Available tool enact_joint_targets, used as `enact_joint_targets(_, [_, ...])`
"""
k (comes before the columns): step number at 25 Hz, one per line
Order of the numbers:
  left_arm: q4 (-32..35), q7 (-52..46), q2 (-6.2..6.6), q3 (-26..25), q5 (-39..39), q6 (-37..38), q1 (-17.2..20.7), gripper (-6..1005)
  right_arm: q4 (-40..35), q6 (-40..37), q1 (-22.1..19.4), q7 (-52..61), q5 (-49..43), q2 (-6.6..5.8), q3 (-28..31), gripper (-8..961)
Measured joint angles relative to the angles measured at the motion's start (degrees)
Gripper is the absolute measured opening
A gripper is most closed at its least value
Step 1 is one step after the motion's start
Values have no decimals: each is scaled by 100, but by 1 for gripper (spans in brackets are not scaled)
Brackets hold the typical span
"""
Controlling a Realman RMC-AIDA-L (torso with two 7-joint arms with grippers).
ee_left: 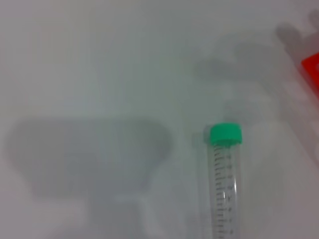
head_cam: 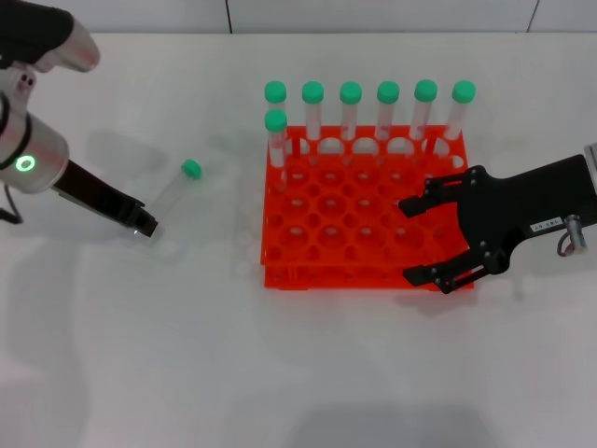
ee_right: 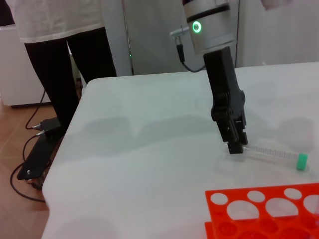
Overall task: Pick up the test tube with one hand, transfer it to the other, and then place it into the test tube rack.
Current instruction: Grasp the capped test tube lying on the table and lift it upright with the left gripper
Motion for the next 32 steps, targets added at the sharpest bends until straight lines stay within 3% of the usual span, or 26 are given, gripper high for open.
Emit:
enact_joint_targets(14, [-147, -54, -41, -11, 171, -237, -149, 191, -4, -5, 18, 10, 52, 7, -6, 870])
enact_joint_targets(19, [772, 5, -50, -55, -162, -147, 63, 190, -23, -32, -17, 38, 68, 5, 12, 870])
enact_joint_targets(24, [2178, 791, -180, -59, -1552, -491, 857, 190, 0, -12, -46, 29, 153, 7, 4, 870])
enact_joint_targets(27, [2345, 1809, -135, -84, -3072, -503, 1223, 191, 7, -5, -84, 5, 247, 11, 1, 870])
enact_joint_targets(28, [2345, 1809, -135, -84, -3072, -503, 1223, 191, 9, -4, -92, 3, 262, 11, 1, 870])
enact_joint_targets(29, [2235, 2610, -73, -86, -4113, -356, 1393, 191, 14, -2, -93, 3, 278, 11, 1, 870])
enact_joint_targets(32, [1963, 3313, -23, -85, -4960, -67, 1463, 191, 22, 14, -99, 3, 299, 11, -4, 870])
